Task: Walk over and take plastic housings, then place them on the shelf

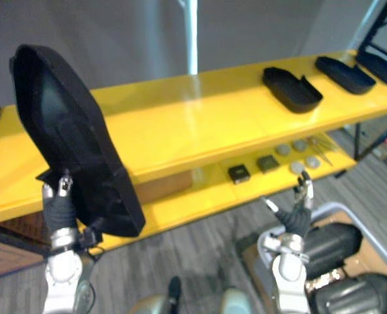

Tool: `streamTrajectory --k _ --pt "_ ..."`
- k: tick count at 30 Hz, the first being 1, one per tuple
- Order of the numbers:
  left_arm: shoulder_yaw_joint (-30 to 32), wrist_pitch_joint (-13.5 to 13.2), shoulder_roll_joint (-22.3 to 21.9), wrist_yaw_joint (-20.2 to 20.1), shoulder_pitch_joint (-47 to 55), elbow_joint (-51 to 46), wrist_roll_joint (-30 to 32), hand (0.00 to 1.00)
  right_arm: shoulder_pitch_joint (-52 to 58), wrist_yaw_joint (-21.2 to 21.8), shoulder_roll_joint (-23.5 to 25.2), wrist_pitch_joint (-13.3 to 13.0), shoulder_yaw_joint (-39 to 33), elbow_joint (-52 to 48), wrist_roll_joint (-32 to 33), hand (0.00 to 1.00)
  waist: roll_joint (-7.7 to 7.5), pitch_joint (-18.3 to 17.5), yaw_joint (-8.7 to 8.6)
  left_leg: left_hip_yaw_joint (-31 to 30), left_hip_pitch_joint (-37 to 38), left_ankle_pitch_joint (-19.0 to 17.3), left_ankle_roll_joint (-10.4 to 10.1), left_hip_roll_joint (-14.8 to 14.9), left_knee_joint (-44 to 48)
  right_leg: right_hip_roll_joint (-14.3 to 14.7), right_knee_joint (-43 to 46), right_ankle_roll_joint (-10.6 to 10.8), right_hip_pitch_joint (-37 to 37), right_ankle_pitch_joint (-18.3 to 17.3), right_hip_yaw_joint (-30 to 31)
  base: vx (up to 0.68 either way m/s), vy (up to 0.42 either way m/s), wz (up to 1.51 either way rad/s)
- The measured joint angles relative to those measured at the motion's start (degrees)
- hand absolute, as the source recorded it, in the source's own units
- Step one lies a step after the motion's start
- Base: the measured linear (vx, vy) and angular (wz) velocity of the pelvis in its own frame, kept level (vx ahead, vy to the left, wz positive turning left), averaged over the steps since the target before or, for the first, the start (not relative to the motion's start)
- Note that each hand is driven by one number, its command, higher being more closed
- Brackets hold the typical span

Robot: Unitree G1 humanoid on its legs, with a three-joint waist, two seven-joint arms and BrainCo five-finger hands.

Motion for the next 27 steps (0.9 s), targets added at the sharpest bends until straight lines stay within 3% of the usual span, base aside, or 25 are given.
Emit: streamTrajectory --k 2,6,10,18,20,24,26,27 --pt "0.07 0.02 -0.86 -0.34 1.47 -0.08 -0.55 1.00 -1.11 -0.36 -1.12 -0.01 -0.73 0.01 0.06 0.00 1.59 -1.00 0.84 -0.13 -0.56 -0.21 -1.56 2.22 0.33 1.88 -3.15 -0.79 2.07 2.49 -2.81 0.22 -0.218 0.47" --pt "-0.82 -0.22 -2.21 -2.05 -0.01 -0.73 -0.59 1.00 -1.71 -0.78 -2.36 0.04 -5.88 0.10 0.63 0.00 3.89 -2.58 -0.04 7.54 -2.71 2.04 -2.87 5.88 -1.48 3.43 -6.59 -1.06 4.08 3.53 -9.18 0.19 -0.116 0.74" --pt "-2.46 -0.26 -2.15 -1.98 -1.08 -1.08 -0.32 1.00 -1.83 -1.56 -1.70 -0.05 -5.86 0.05 0.57 0.00 2.83 -2.46 -0.20 8.14 0.33 3.02 -2.78 5.18 -5.48 2.94 -7.51 -1.04 5.71 3.52 -9.17 0.12 0.006 0.05" --pt "-2.55 -0.16 -1.71 -2.54 -1.99 -1.06 -0.34 1.00 0.19 0.12 1.17 -0.12 -5.65 -0.55 1.83 0.00 2.77 -2.47 -1.51 9.41 3.11 3.71 -2.07 3.38 -8.42 1.31 -8.60 -0.83 7.24 3.61 -9.04 -0.01 0.035 -0.05" --pt "-2.54 -0.23 -1.61 -2.84 -2.28 -1.06 -0.44 1.00 1.01 0.61 1.43 -0.12 -5.41 -0.54 1.73 0.00 2.57 -2.65 -1.78 9.95 3.67 2.84 -1.50 2.84 -8.66 0.57 -8.37 0.15 7.77 2.95 -9.06 -0.07 0.028 -0.09" --pt "-4.10 -0.22 -1.38 -5.12 -4.73 -0.99 -0.70 1.00 1.99 -1.64 1.43 0.09 -5.57 -0.42 1.63 0.00 1.98 -1.60 -3.31 12.53 5.51 2.38 -0.72 1.01 -8.61 -3.30 5.00 -0.29 3.36 -1.65 -8.23 -0.04 0.052 0.07" --pt "-4.44 -0.22 -0.04 -6.10 -5.21 -1.01 -1.14 1.00 2.37 -1.89 2.45 0.21 -5.59 -0.48 1.58 0.00 1.79 -1.34 -3.51 12.61 6.83 2.77 0.04 1.14 -8.62 -3.75 11.68 -0.90 0.56 -1.33 -6.21 -0.06 0.034 -0.20" --pt "-4.37 -0.22 1.33 -6.32 -5.85 -1.01 -1.68 1.00 2.85 -1.79 3.28 0.19 -5.62 -0.48 1.42 0.00 2.26 -0.76 -3.58 12.60 7.13 2.61 0.36 2.05 -8.56 -3.84 14.74 -3.74 -1.65 -2.02 -5.44 -0.07 0.001 -0.24"
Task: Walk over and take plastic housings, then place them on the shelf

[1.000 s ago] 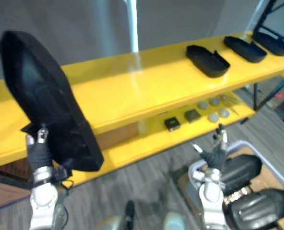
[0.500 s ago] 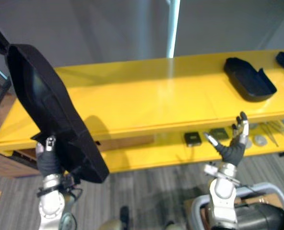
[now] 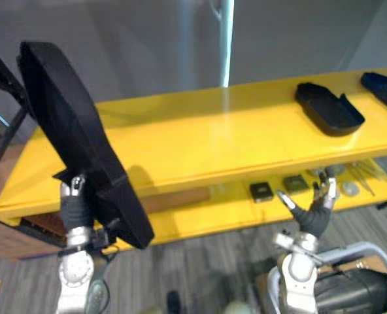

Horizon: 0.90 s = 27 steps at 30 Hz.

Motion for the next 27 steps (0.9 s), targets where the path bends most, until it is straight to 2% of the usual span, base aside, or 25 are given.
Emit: streamTrajectory --k 1,2,3,4,5,6,8,9,11,13,14,16,17,18,19,20,22,23,24,25,27 --pt "0.01 -0.02 0.34 -0.21 -0.45 -0.03 -0.91 1.00 0.34 0.01 0.35 -0.01 -0.01 -0.03 -0.16 0.00 0.05 0.04 -0.04 0.00 -0.19 -0.01 -0.01 0.48 -0.05 0.50 -0.74 -0.65 -0.62 -1.08 0.19 -0.08 -0.030 -0.17" --pt "0.21 -0.03 1.21 -0.52 -1.23 -0.04 -2.06 1.00 0.36 0.08 0.80 0.00 -0.02 -0.04 -1.01 0.00 -0.03 0.31 -0.10 0.21 -0.58 -0.04 -0.07 1.54 -0.06 1.91 -5.14 -0.46 -0.87 -0.98 1.11 -0.06 -0.028 -0.01" --pt "0.69 -0.03 1.84 -0.59 -1.33 -0.13 -3.45 1.00 0.61 0.15 1.00 -0.02 0.00 -0.38 -1.16 0.00 -0.95 0.44 -0.62 0.32 -1.53 -0.32 -0.53 1.67 -0.07 2.63 -10.85 0.93 -0.54 -0.13 1.57 -0.09 -0.055 0.01" --pt "0.88 -0.03 2.18 -0.59 -1.18 -0.23 -3.66 1.00 0.68 0.17 1.03 -0.03 -0.03 -0.48 -1.16 0.00 -1.82 0.44 -0.67 0.42 -1.79 -0.52 -0.85 1.30 -0.07 2.48 -12.63 1.26 -0.52 -0.15 1.93 -0.05 -0.092 0.17" --pt "0.99 -0.02 2.27 -0.50 -0.79 -0.17 -3.88 1.00 0.74 0.41 1.06 -0.04 -0.12 -0.47 -0.98 0.00 -3.63 0.44 -1.27 0.85 -1.55 -1.14 -1.88 0.64 0.25 1.93 -13.81 3.24 -1.00 1.00 2.92 0.01 -0.071 0.06" --pt "0.22 -0.04 1.46 -0.28 -0.35 -0.15 -3.80 1.00 0.92 0.74 1.22 -0.11 -0.24 -0.58 -0.89 0.00 -4.30 0.91 -1.20 3.04 -2.79 -2.10 -0.77 1.48 6.50 1.42 -14.35 3.37 -0.83 2.51 2.60 0.07 -0.063 -0.01" --pt "-1.11 -0.04 0.45 0.42 0.32 0.08 -3.89 1.00 1.38 1.24 0.33 -0.28 -0.11 -1.30 -1.05 0.00 -1.96 0.76 -0.96 3.32 -3.09 -5.73 -3.01 3.67 8.41 3.74 -16.33 3.32 0.47 4.25 2.38 0.11 -0.059 -0.08" --pt "-1.40 -0.03 -0.18 0.49 0.55 0.58 -3.88 1.00 1.69 1.27 0.15 -0.37 0.08 -1.65 -1.34 0.00 -0.93 0.09 -1.33 3.36 -3.08 -5.89 -3.28 4.46 7.65 4.99 -18.61 3.31 1.39 4.80 2.28 0.10 -0.072 0.00" --pt "-1.36 -0.04 -0.84 1.28 0.65 0.61 -3.85 1.00 1.68 1.28 -0.59 -0.43 -0.32 -1.81 -1.02 0.00 -0.10 -0.36 -1.20 3.52 -3.53 -6.94 -3.81 5.73 9.28 6.16 -19.78 3.25 1.74 4.80 2.31 0.15 -0.079 -0.04" --pt "-1.00 -0.04 -0.86 2.47 1.85 1.39 -4.00 1.00 2.30 1.48 -1.70 -1.32 -0.54 -1.79 -0.70 0.00 0.86 0.01 -1.06 3.68 -4.74 -10.03 -2.06 8.25 16.31 7.68 -20.04 1.94 3.49 4.66 2.72 0.19 -0.079 -0.08" --pt "-0.70 -0.03 -0.88 2.61 2.03 2.03 -4.01 1.00 2.57 1.59 -1.71 -1.58 -0.59 -1.80 -0.57 0.00 0.92 0.01 -0.98 4.14 -5.50 -10.37 -1.48 8.88 19.28 7.86 -20.05 1.76 4.10 4.76 2.65 0.17 -0.082 -0.01" --pt "1.04 0.14 -1.74 2.69 2.30 4.42 -4.01 1.00 2.62 1.78 -2.42 -2.60 -1.12 -1.96 0.10 0.00 1.62 0.35 -1.13 4.41 -10.73 -10.31 -0.60 11.98 34.22 8.98 -21.17 -0.02 7.54 4.32 2.72 0.18 -0.118 -0.02" --pt "1.55 0.17 -2.07 2.60 2.30 4.55 -4.01 1.00 2.50 1.84 -2.59 -2.83 -1.62 -2.02 0.07 0.00 1.64 0.57 -1.08 4.21 -12.29 -10.27 -0.11 12.47 37.01 9.08 -21.76 -0.19 8.34 4.30 2.75 0.19 -0.089 -0.15" --pt "2.19 0.13 -2.75 2.29 2.49 4.58 -4.00 1.00 2.32 1.80 -3.22 -3.27 -2.78 -2.13 0.18 0.00 1.66 0.56 -0.85 3.90 -12.55 -11.37 -0.91 12.05 35.47 8.58 -22.51 -0.40 9.35 4.18 3.01 0.18 -0.027 -0.15" --pt "2.34 -0.02 -3.12 1.84 2.52 4.49 -3.95 1.00 1.66 1.41 -3.84 -3.41 -3.83 -2.38 0.27 0.00 2.46 0.13 -0.93 2.93 -13.11 -11.61 -1.18 10.57 31.34 7.97 -22.47 -0.48 9.48 4.10 3.51 0.22 0.014 -0.20" --pt "2.45 -0.02 -3.10 1.54 2.52 4.31 -3.84 1.00 1.01 1.20 -4.07 -3.41 -4.19 -2.38 0.28 0.00 2.72 0.09 -0.92 2.90 -13.21 -11.55 -1.26 9.93 29.33 7.64 -22.43 -0.38 9.64 4.14 4.05 0.24 0.061 -0.35" --pt "2.52 -0.03 -3.08 1.07 2.36 3.73 -3.71 1.00 -0.30 1.11 -4.90 -3.40 -4.02 -2.38 0.21 0.00 3.13 0.04 -0.95 2.52 -12.88 -10.43 -2.76 8.74 22.61 6.90 -22.40 0.37 9.76 4.49 5.79 0.16 0.077 -0.50" --pt "2.32 -0.02 -3.09 0.68 1.98 3.49 -3.70 1.00 -0.45 1.15 -5.44 -3.30 -3.86 -2.39 0.16 0.00 3.46 -0.06 -0.88 2.37 -11.68 -7.76 -3.52 8.25 18.31 6.74 -22.05 1.17 10.01 4.04 7.06 0.21 0.204 -0.70" --pt "2.11 -0.01 -3.09 0.63 1.78 3.27 -3.66 1.00 -0.70 1.09 -6.33 -3.26 -3.88 -2.51 0.14 0.00 4.70 -0.40 -0.92 1.55 -10.09 -2.59 -3.38 8.09 15.69 7.07 -21.06 3.02 10.09 2.79 8.92 0.26 0.260 -0.75" --pt "2.15 0.06 -2.78 0.59 1.48 3.54 -3.60 1.00 -0.82 1.08 -6.17 -3.12 -3.79 -2.31 0.15 0.00 4.43 -0.22 -1.04 1.85 -8.86 -4.07 -4.50 8.08 15.54 6.62 -20.54 3.65 10.26 2.15 9.64 0.23 0.258 -0.61" --pt "2.08 1.08 -1.24 0.53 0.09 3.58 -2.54 1.00 0.63 1.36 -5.29 -2.97 -2.04 -2.59 0.97 0.00 1.75 0.50 -1.63 4.18 -6.09 -5.11 -3.52 5.25 13.90 3.74 -18.73 4.22 9.73 1.75 10.84 0.13 0.184 -0.46"
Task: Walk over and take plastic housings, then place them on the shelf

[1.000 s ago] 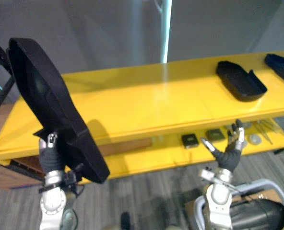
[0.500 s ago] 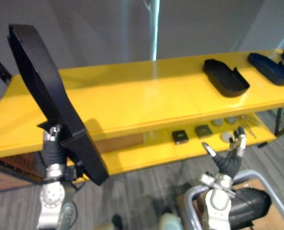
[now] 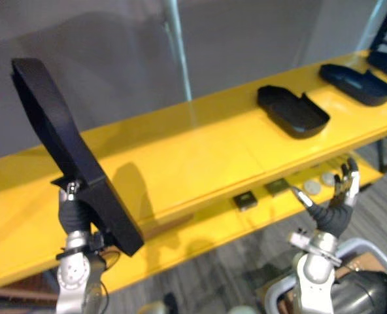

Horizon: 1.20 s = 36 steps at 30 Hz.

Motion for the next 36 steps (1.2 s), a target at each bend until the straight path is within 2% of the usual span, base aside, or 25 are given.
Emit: streamTrajectory --k 1,3,4,9,12,13,17,18,19,24,29,32,36 --pt "0.01 0.72 0.60 0.12 -0.47 -0.02 0.87 1.00 0.48 0.11 0.53 0.01 0.40 -0.01 0.42 0.00 -0.47 -0.11 -0.03 0.63 0.53 -0.03 0.12 -0.59 -0.75 -0.56 0.09 0.04 -0.26 -0.02 0.02 0.10 0.163 -0.41" --pt "-0.29 4.15 2.63 0.11 -1.50 -0.22 3.45 1.00 1.62 0.48 3.13 0.49 2.06 -0.02 0.41 0.00 -1.55 -0.71 -0.76 2.07 2.23 0.24 0.53 -2.33 -3.24 -2.20 -0.57 0.70 -0.16 0.39 -0.09 0.08 0.117 -0.22" --pt "-0.65 5.12 2.96 0.11 -1.79 -0.22 3.83 1.00 1.97 0.73 3.51 0.56 2.63 -0.01 0.38 0.00 -1.56 -0.76 -0.97 2.27 2.57 0.32 0.65 -2.53 -3.74 -2.34 -0.91 1.19 -0.01 0.71 -0.14 0.05 0.070 -0.11" --pt "-5.46 14.08 3.22 1.45 -5.97 2.31 4.42 1.00 4.49 2.53 4.49 1.16 5.94 -0.02 0.21 0.00 -1.51 -1.04 -1.39 3.38 3.32 1.18 0.46 -2.86 -6.27 -2.13 -3.62 2.09 0.57 1.35 -0.28 0.01 -0.007 -0.08" --pt "-8.36 19.90 3.28 3.18 -10.21 6.85 5.12 1.00 4.43 3.11 3.54 1.98 5.83 -0.02 0.34 0.00 -1.35 -1.16 -2.91 3.72 4.79 2.91 0.18 -2.70 -9.17 -1.54 -3.77 2.14 0.60 1.70 -0.21 -0.02 -0.038 -0.05" --pt "-8.64 20.95 3.29 3.35 -11.39 8.08 5.75 1.00 4.52 3.41 3.32 1.98 5.82 -0.02 0.34 0.00 -1.27 -1.21 -3.06 3.80 5.02 3.13 0.14 -2.64 -9.58 -1.42 -3.77 2.13 0.59 1.78 -0.18 -0.03 -0.016 -0.07" --pt "-9.34 30.71 6.45 7.19 -22.67 18.80 8.07 1.00 3.59 5.02 1.74 2.00 6.24 -0.02 0.43 0.00 -1.08 -1.40 -4.59 4.62 5.12 4.34 0.27 -2.35 -11.24 -0.98 -4.46 2.08 -0.50 2.91 0.42 -0.07 -0.001 -0.10" --pt "-9.32 31.89 7.23 7.67 -24.22 20.89 8.64 1.00 3.35 5.14 1.33 2.03 6.53 -0.02 0.47 0.00 -1.06 -1.41 -4.64 5.07 5.42 4.63 0.30 -2.20 -11.85 -1.00 -4.76 2.16 -0.58 2.96 0.83 -0.09 0.017 -0.30" --pt "-9.20 35.10 9.03 8.53 -27.51 26.12 8.89 1.00 2.75 5.91 0.56 2.11 7.01 -0.01 0.52 0.00 -0.91 -1.50 -5.35 5.75 6.38 5.48 0.32 -2.37 -13.49 -0.96 -5.54 2.29 -0.50 3.40 1.42 -0.06 0.013 -0.23" --pt "-8.40 43.54 14.09 9.38 -37.75 39.85 13.68 1.00 2.19 7.77 -1.56 2.12 7.83 0.00 2.84 0.00 -0.85 -1.54 -7.01 7.60 6.80 5.76 0.40 -2.28 -13.70 -0.81 -5.51 2.41 -1.44 3.94 3.22 -0.04 0.011 -0.21" --pt "-7.85 50.17 18.93 7.54 -45.83 50.24 19.32 1.00 2.18 10.10 -2.67 2.12 9.69 -0.01 4.60 0.00 -0.87 -1.55 -8.85 8.98 6.71 6.06 0.32 -2.03 -13.69 -0.25 -5.65 2.16 -2.38 4.65 4.79 -0.01 -0.004 -0.15" --pt "-7.78 52.31 21.38 5.88 -48.36 53.51 20.98 1.00 2.18 10.74 -3.84 2.22 11.25 -0.03 6.22 0.00 -0.87 -1.56 -9.33 10.08 6.81 6.11 0.26 -1.75 -13.68 0.13 -5.61 2.09 -2.97 4.77 6.01 0.00 -0.011 -0.15" --pt "-7.77 53.39 22.19 5.18 -50.09 55.52 22.20 1.00 2.15 11.16 -4.79 2.76 12.87 -0.06 6.97 0.00 -0.87 -1.56 -10.48 10.24 6.65 6.12 0.24 -1.69 -13.67 0.20 -5.38 2.08 -3.39 4.80 6.23 0.00 -0.003 -0.03"
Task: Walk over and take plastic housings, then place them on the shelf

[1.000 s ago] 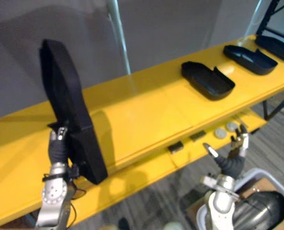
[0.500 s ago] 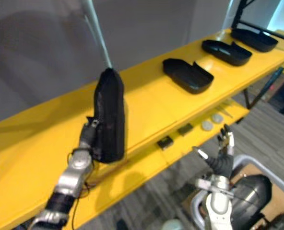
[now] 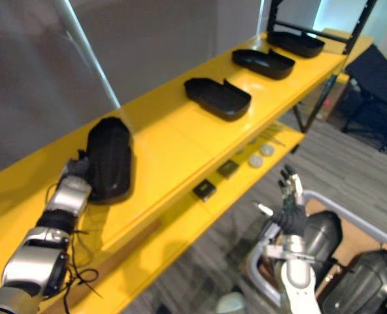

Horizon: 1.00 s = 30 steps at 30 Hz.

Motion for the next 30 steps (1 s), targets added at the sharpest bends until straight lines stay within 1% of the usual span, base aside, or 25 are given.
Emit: streamTrajectory --k 2,3,5,6,9,12,13,15,16,19,20,23,24,27,28,30 --pt "0.01 0.38 0.41 -0.03 -0.13 0.66 -0.71 1.00 0.09 0.11 -0.18 0.96 0.41 0.00 0.17 0.00 0.05 0.03 -0.31 0.20 -0.18 0.00 0.00 0.00 0.00 0.01 0.17 0.00 -0.43 -0.01 0.20 -0.02 -0.007 -0.05" --pt "0.07 0.40 0.58 -0.02 -0.30 1.09 -1.19 0.00 0.06 0.09 -0.23 1.41 0.40 -0.01 0.22 0.00 0.10 0.05 -0.36 0.44 -0.46 0.00 0.00 0.00 0.01 0.03 0.39 0.00 -0.97 -0.01 0.39 -0.03 -0.009 -0.06" --pt "1.01 0.40 0.72 0.00 -0.93 1.51 -2.27 0.00 0.04 0.10 -0.67 1.68 0.45 -0.12 0.24 0.00 0.27 0.16 -0.47 0.60 -1.45 0.24 0.19 -0.05 0.02 0.03 0.95 0.00 -2.29 -0.01 0.64 -0.01 -0.004 -0.02" --pt "2.08 0.40 0.75 -0.02 -1.34 1.58 -3.80 0.00 0.04 0.11 -0.93 1.69 0.46 -0.36 0.29 0.00 0.40 0.25 -0.71 0.71 -1.83 0.36 0.30 -0.10 0.02 0.02 1.24 0.00 -2.79 -0.01 0.78 -0.01 -0.003 -0.06" --pt "2.29 0.33 0.84 0.50 -1.84 1.62 -8.33 0.00 -0.12 0.12 -1.40 1.74 0.67 -2.25 1.24 0.00 1.04 0.70 -1.04 1.06 -1.72 0.36 0.31 -0.19 0.04 0.00 1.77 0.00 -3.07 -0.02 1.27 0.00 0.000 -0.04" --pt "2.44 -0.39 0.84 2.43 -2.48 1.66 -13.47 0.00 -0.89 0.22 -1.72 1.74 1.73 -2.39 1.25 0.00 1.35 1.66 -1.55 1.05 -1.69 0.34 0.31 -0.05 0.58 0.02 2.07 -0.03 -3.02 -0.09 1.26 -0.01 -0.003 -0.01" --pt "2.81 -0.51 0.82 2.72 -2.49 1.64 -14.34 0.00 -0.97 0.22 -1.74 1.74 1.94 -2.39 1.25 0.00 1.46 1.84 -1.63 1.05 -1.71 0.34 0.32 -0.02 0.66 0.02 2.14 -0.04 -3.04 -0.10 1.26 -0.04 -0.014 -0.03" --pt "4.32 -0.95 0.75 4.59 -2.50 1.65 -16.41 0.00 -1.05 0.27 -1.76 1.74 2.80 -2.39 1.21 0.00 1.90 2.50 -1.80 1.06 -1.67 0.34 0.31 0.10 0.90 0.03 2.34 -0.04 -3.03 -0.12 1.24 -0.04 -0.014 -0.02" --pt "4.33 -1.17 0.75 4.78 -2.50 1.65 -16.43 0.00 -1.05 0.29 -1.77 1.74 2.82 -2.39 1.21 0.00 1.97 2.57 -1.79 1.04 -1.68 0.34 0.31 0.13 0.95 0.03 2.41 -0.04 -3.03 -0.13 1.22 -0.03 -0.014 0.01" --pt "4.58 -3.13 0.84 7.53 -2.53 1.58 -16.96 0.00 -1.04 0.34 -1.76 1.71 2.83 -2.39 1.21 0.00 2.05 2.63 -1.72 0.77 -1.66 0.34 0.32 0.18 1.03 -0.01 2.67 -0.06 -2.97 -0.17 0.99 -0.01 -0.009 0.03" --pt "4.85 -3.97 0.85 8.66 -2.59 1.53 -17.98 0.00 -0.95 0.38 -1.76 1.69 2.84 -2.38 1.21 0.00 2.05 2.63 -1.71 0.64 -1.67 0.35 0.34 0.17 1.02 -0.08 2.68 -0.05 -2.94 -0.17 0.85 -0.02 -0.009 0.06" --pt "6.52 -6.02 0.95 10.38 -3.75 1.33 -19.07 0.00 -0.19 1.22 -1.70 1.56 3.12 -2.38 1.24 0.00 2.04 2.63 -1.62 -0.12 -1.72 0.40 0.40 0.13 0.98 -0.23 2.58 -0.07 -2.57 -0.22 0.04 -0.01 -0.010 0.12" --pt "6.70 -7.53 2.06 11.74 -4.61 -0.06 -19.07 0.00 0.13 1.73 -1.67 1.53 4.30 -2.38 1.27 0.00 2.04 2.63 -1.44 -0.42 -1.63 0.41 0.40 0.15 0.97 -0.25 2.24 -0.07 -2.09 -0.23 -0.29 0.00 -0.011 0.10" --pt "6.74 -10.79 4.84 14.77 -5.76 -2.88 -18.87 0.00 0.18 2.64 -1.57 1.42 5.94 -2.37 1.27 0.00 2.04 2.62 -1.27 -0.58 -1.64 0.43 0.41 0.14 0.92 -0.26 2.07 -0.04 -1.78 -0.21 -0.53 0.01 -0.007 0.04" --pt "6.79 -12.42 5.63 15.81 -6.48 -3.85 -18.39 0.00 0.21 2.66 -1.53 1.19 6.24 -2.37 1.26 0.00 2.04 2.62 -1.16 -0.90 -1.64 0.45 0.44 0.10 0.92 -0.34 1.87 -0.03 -1.41 -0.19 -0.93 0.02 -0.012 0.12" --pt "6.79 -14.20 5.88 16.25 -7.40 -5.11 -18.39 0.00 0.22 2.67 -1.47 1.04 6.63 -2.37 1.25 0.00 2.03 2.61 -1.10 -1.94 -1.66 0.53 0.45 0.05 0.90 -0.42 1.68 -0.04 -0.74 -0.20 -1.95 0.01 -0.012 0.22"
